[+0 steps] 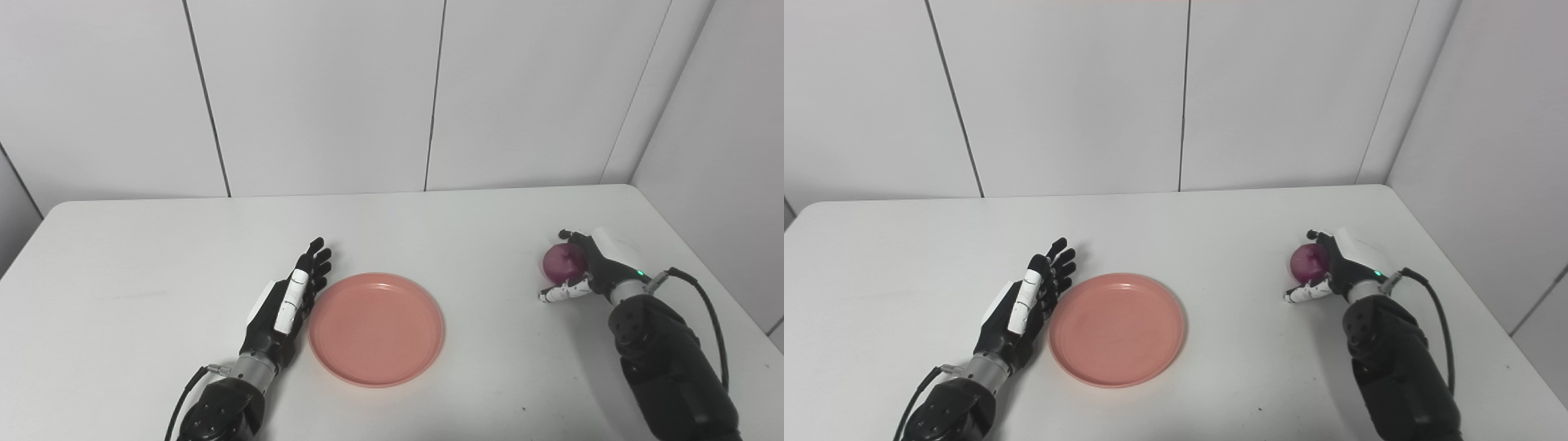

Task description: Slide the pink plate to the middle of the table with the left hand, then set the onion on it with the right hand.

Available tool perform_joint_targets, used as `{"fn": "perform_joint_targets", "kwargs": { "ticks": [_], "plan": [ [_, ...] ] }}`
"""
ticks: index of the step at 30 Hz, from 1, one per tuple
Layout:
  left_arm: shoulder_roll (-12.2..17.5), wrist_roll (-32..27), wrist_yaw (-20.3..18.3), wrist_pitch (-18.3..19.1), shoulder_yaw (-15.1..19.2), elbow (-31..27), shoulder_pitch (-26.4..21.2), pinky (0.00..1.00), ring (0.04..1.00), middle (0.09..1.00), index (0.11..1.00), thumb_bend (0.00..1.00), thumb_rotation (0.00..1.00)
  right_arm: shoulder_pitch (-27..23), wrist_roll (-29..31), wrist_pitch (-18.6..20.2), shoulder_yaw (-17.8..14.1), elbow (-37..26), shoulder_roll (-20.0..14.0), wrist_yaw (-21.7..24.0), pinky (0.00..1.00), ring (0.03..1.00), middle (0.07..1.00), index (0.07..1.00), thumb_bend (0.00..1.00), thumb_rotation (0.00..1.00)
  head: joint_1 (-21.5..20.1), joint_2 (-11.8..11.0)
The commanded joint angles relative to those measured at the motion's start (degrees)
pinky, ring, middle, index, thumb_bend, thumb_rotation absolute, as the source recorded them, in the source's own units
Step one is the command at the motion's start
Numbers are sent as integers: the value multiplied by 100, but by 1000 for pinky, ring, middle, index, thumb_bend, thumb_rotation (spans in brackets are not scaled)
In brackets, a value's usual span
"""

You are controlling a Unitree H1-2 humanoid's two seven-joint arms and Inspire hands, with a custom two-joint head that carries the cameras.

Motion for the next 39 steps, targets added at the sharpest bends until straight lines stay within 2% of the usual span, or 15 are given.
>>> {"fn": "perform_joint_targets", "kwargs": {
  "ticks": [1,2,5,7,8,11,14,21,25,31,33,35,36,39],
  "plan": [
    [-34,-63,-62,-110,7,-172,-195,1000,988,982,981,810,1000,-174,35,-21,-181,-90,-32,-384,474,571,646,791,717,30,-9,-2],
    [-37,-62,-64,-112,7,-181,-190,1000,988,983,982,803,1000,-162,69,-30,-182,-100,-17,-474,342,440,546,781,632,12,-9,-2],
    [-34,-25,-60,-101,-6,-207,-184,1000,991,983,983,803,1000,-128,143,-113,-162,-127,-9,-719,426,496,494,670,571,1,-6,11],
    [-36,-19,-52,-95,-3,-210,-184,1000,992,984,984,805,1000,-113,190,-167,-167,-134,9,-896,411,484,489,640,564,0,-6,11],
    [-38,-23,-51,-91,1,-208,-184,1000,991,984,984,807,1000,-107,214,-192,-167,-130,16,-980,397,469,455,574,540,0,-6,11],
    [-38,-7,-48,-81,-9,-221,-183,1000,991,984,985,807,1000,-95,324,-270,-165,-103,18,-1225,365,446,427,523,524,0,-8,35],
    [-51,-46,-59,-82,4,-232,-182,1000,988,985,984,801,1000,-93,365,-304,-149,-64,20,-1440,336,425,426,510,525,0,-4,39],
    [-52,-39,-65,-76,-4,-217,-185,1000,986,985,986,799,1000,-117,395,-171,-85,-68,11,-1578,298,381,408,516,522,0,5,32],
    [-56,-51,-75,-126,3,-191,-186,1000,989,986,987,788,1000,-100,426,-311,-68,-34,-11,-1743,261,357,405,518,522,0,-8,19],
    [-55,-20,-60,-110,1,-166,-204,1000,989,984,984,804,1000,-64,558,-471,-94,-235,42,-1958,288,384,416,518,523,0,20,-5],
    [-55,-17,-58,-94,0,-172,-209,1000,990,984,984,808,1000,-56,617,-529,-115,-346,81,-2025,234,329,400,518,521,0,16,-6],
    [-56,-13,-54,-87,0,-170,-214,1000,990,984,984,809,1000,-53,672,-589,-119,-445,114,-2085,233,328,399,519,521,0,16,-17],
    [-57,-11,-52,-86,1,-168,-217,1000,992,985,984,810,1000,-52,693,-617,-116,-491,129,-2113,224,315,445,500,526,0,16,-17],
    [-65,8,-39,-96,-6,-169,-218,1000,992,986,985,810,1000,-44,709,-698,-87,-680,191,-2178,189,282,470,488,530,0,36,-19]
  ]
}}
